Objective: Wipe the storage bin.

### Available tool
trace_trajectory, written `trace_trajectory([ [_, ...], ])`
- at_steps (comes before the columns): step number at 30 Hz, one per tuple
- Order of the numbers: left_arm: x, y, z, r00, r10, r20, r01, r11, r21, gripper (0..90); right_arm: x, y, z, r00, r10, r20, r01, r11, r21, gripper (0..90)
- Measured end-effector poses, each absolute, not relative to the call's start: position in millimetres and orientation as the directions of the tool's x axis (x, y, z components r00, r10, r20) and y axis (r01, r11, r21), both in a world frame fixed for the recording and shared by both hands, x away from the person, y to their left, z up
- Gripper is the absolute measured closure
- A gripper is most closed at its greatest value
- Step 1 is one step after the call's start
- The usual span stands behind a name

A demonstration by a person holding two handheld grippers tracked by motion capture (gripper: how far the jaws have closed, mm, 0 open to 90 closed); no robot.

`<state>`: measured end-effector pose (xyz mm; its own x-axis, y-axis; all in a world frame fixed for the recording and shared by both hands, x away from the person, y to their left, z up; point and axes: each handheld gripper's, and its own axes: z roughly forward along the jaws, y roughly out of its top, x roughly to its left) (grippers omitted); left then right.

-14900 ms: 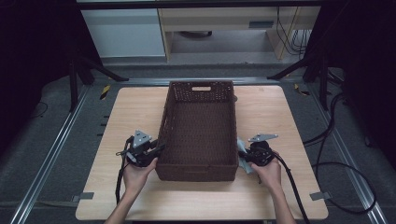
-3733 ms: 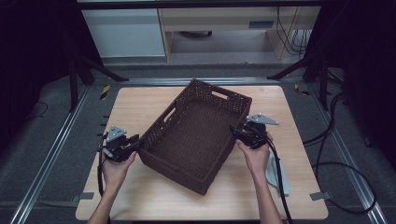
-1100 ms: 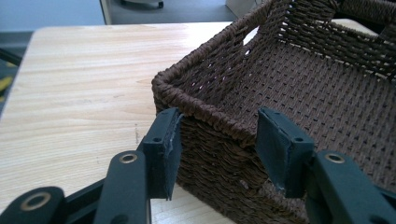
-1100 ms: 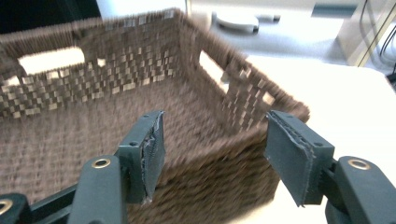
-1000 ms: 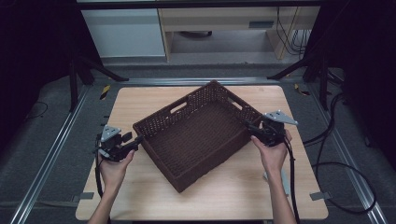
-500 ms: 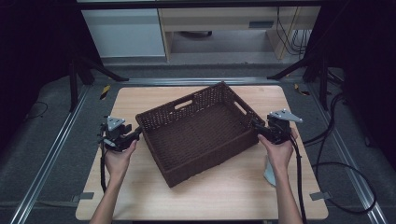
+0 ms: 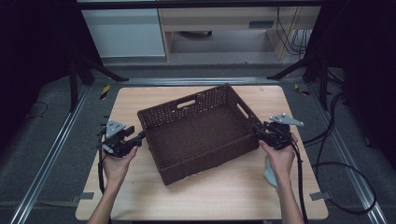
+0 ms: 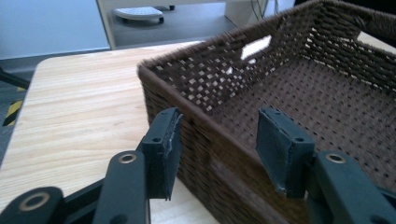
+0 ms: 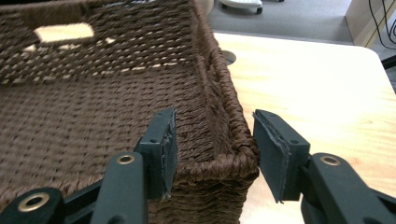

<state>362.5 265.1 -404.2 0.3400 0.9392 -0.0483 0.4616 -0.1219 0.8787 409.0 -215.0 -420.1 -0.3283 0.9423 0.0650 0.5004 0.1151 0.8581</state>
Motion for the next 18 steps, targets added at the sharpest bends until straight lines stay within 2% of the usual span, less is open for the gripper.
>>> trace_trajectory([
  [6, 362, 257, -414, 0.36, 0.932, -0.045, 0.476, -0.142, 0.868, 47.9, 407, -219, -420, -0.349, 0.934, 0.075, 0.483, 0.111, 0.869, 47.3],
  [10, 368, 255, -417, 0.35, 0.936, -0.039, 0.487, -0.146, 0.861, 50.2, 413, -220, -419, -0.353, 0.934, 0.046, 0.457, 0.129, 0.88, 51.1],
  [16, 376, 250, -419, 0.346, 0.937, -0.039, 0.507, -0.152, 0.848, 53.2, 421, -224, -422, -0.363, 0.932, 0.004, 0.473, 0.181, 0.862, 63.9],
  [18, 378, 248, -419, 0.343, 0.939, -0.034, 0.512, -0.156, 0.844, 53.7, 419, -224, -423, -0.38, 0.925, 0.016, 0.469, 0.178, 0.865, 71.5],
])
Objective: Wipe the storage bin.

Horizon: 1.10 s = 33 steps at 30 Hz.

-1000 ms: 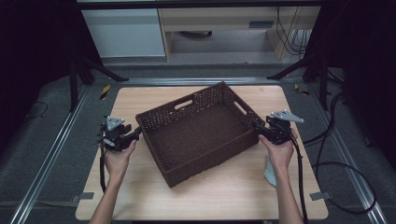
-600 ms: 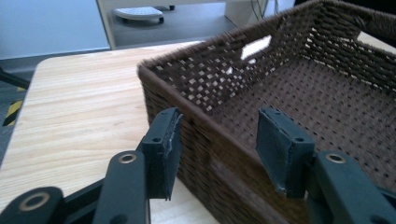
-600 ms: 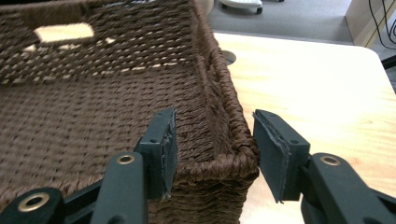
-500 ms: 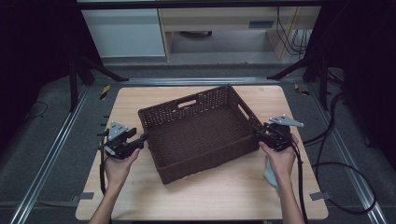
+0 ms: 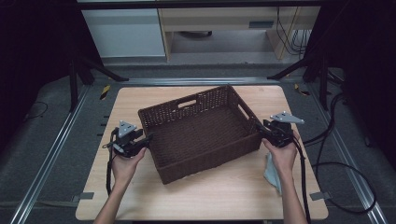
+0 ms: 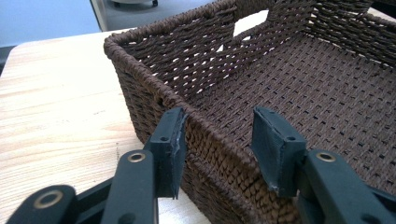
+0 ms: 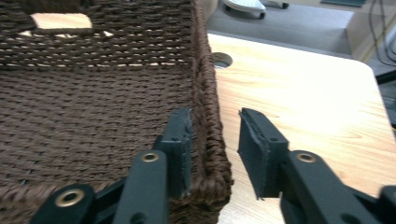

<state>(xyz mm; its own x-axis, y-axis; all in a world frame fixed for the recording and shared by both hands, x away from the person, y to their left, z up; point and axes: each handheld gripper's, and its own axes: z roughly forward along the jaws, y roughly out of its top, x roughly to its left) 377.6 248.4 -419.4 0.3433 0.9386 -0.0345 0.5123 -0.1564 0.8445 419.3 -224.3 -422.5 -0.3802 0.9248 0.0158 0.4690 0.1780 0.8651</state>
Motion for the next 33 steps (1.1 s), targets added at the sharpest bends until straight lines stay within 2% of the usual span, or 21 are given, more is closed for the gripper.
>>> trace_trajectory([
  [4, 374, 248, -416, 0.345, 0.938, -0.022, 0.507, -0.166, 0.846, 53.3, 411, -221, -420, -0.396, 0.918, -0.01, 0.474, 0.213, 0.854, 71.8],
  [8, 366, 249, -415, 0.365, 0.931, -0.018, 0.502, -0.181, 0.846, 50.2, 397, -219, -419, -0.41, 0.912, -0.005, 0.481, 0.221, 0.848, 70.9],
  [12, 364, 249, -418, 0.375, 0.927, -0.023, 0.511, -0.186, 0.839, 50.9, 388, -221, -417, -0.43, 0.903, 0.006, 0.476, 0.221, 0.851, 68.2],
  [14, 365, 248, -420, 0.379, 0.925, -0.034, 0.517, -0.181, 0.837, 53.2, 388, -222, -415, -0.417, 0.909, -0.009, 0.467, 0.223, 0.856, 63.7],
  [21, 372, 247, -422, 0.362, 0.932, -0.016, 0.522, -0.189, 0.832, 57.5, 405, -226, -415, -0.423, 0.906, -0.011, 0.461, 0.226, 0.859, 63.6],
  [24, 376, 250, -422, 0.356, 0.934, -0.02, 0.53, -0.184, 0.828, 58.1, 409, -226, -418, -0.453, 0.89, 0.044, 0.475, 0.199, 0.857, 69.9],
  [27, 379, 251, -422, 0.348, 0.937, -0.011, 0.532, -0.188, 0.825, 58.4, 406, -222, -418, -0.482, 0.875, 0.043, 0.474, 0.219, 0.853, 76.8],
  [33, 381, 250, -424, 0.344, 0.939, -0.001, 0.538, -0.196, 0.82, 55.4, 397, -214, -419, -0.456, 0.89, 0.019, 0.49, 0.233, 0.84, 76.7],
])
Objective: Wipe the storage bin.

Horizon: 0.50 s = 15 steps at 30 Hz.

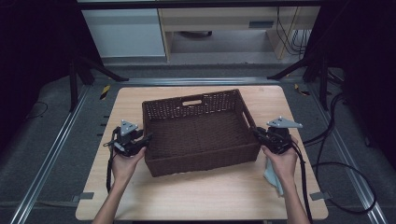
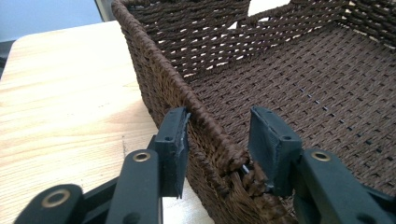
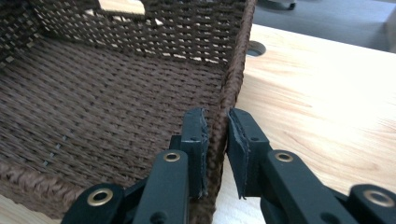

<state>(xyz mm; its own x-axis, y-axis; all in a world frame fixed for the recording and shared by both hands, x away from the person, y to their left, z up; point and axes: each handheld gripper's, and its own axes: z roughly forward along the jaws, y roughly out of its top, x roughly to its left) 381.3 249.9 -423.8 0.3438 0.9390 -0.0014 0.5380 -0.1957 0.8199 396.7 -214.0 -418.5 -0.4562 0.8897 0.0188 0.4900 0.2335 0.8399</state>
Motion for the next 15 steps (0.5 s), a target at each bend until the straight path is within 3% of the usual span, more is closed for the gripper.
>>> trace_trajectory([
  [3, 383, 248, -424, 0.338, 0.941, 0.029, 0.545, -0.221, 0.809, 54.4, 390, -212, -419, -0.461, 0.886, 0.041, 0.495, 0.219, 0.841, 75.6],
  [9, 381, 258, -431, 0.352, 0.935, -0.036, 0.556, -0.178, 0.812, 61.1, 379, -215, -415, -0.494, 0.867, 0.058, 0.468, 0.209, 0.858, 72.6],
  [15, 385, 257, -430, 0.347, 0.938, 0.011, 0.548, -0.212, 0.809, 65.3, 395, -215, -412, -0.496, 0.867, 0.047, 0.447, 0.209, 0.87, 68.7],
])
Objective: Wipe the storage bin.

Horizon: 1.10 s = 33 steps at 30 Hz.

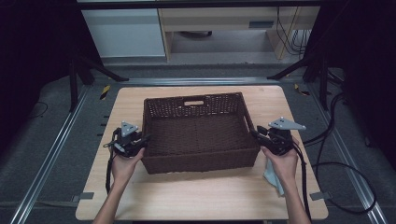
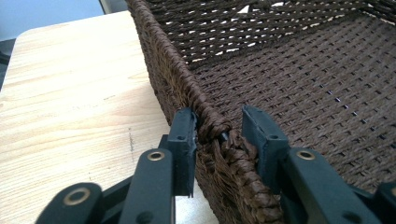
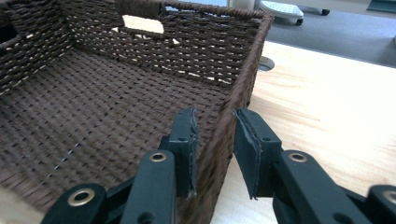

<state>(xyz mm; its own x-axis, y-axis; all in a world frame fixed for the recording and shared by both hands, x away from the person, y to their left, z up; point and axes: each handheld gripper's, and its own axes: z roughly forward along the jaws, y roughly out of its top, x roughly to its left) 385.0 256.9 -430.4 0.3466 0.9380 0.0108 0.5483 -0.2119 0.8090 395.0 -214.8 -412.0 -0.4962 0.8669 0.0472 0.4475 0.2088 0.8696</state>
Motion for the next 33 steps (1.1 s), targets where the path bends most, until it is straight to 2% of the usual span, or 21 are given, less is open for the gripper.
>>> trace_trajectory([
  [4, 391, 264, -430, 0.352, 0.936, -0.001, 0.553, -0.208, 0.807, 67.3, 403, -211, -417, -0.509, 0.858, 0.068, 0.458, 0.204, 0.865, 68.3],
  [10, 389, 265, -429, 0.358, 0.934, 0.007, 0.549, -0.216, 0.807, 68.2, 401, -204, -419, -0.509, 0.859, 0.056, 0.462, 0.218, 0.86, 74.7],
  [23, 353, 288, -426, 0.349, 0.937, 0.028, 0.566, -0.234, 0.791, 69.5, 370, -186, -419, -0.565, 0.823, 0.06, 0.451, 0.247, 0.858, 74.0],
  [27, 350, 297, -427, 0.346, 0.938, 0.001, 0.568, -0.21, 0.796, 69.5, 365, -180, -419, -0.572, 0.818, 0.067, 0.449, 0.244, 0.86, 73.8],
  [33, 351, 300, -427, 0.354, 0.935, 0.008, 0.571, -0.223, 0.79, 69.3, 366, -179, -414, -0.591, 0.803, 0.08, 0.442, 0.239, 0.865, 73.9],
])
